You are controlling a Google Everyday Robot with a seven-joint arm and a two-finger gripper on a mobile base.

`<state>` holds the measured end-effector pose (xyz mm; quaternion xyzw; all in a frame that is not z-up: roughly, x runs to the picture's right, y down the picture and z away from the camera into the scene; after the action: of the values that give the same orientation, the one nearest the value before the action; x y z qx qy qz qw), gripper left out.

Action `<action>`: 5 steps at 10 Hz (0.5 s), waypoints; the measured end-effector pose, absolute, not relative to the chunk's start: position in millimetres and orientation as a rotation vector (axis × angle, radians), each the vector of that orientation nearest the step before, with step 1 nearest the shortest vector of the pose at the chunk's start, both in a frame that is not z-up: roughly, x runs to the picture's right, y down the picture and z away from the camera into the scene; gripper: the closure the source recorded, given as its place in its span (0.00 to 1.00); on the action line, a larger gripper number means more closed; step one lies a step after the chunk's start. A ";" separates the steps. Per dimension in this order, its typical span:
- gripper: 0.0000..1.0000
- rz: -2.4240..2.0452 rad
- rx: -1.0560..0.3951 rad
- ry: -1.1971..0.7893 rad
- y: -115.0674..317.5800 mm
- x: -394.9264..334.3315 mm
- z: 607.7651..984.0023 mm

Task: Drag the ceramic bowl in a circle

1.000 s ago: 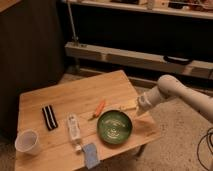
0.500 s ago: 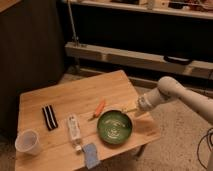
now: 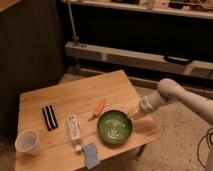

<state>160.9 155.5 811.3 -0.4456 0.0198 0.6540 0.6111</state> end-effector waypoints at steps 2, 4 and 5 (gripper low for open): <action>0.33 1.496 -1.014 0.075 163.1 163.7 816.4; 0.33 1.482 -1.025 0.093 174.7 160.9 821.6; 0.33 1.474 -1.030 0.097 177.9 158.4 822.6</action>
<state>158.4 177.9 822.6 -0.4480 0.0421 0.6416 0.6212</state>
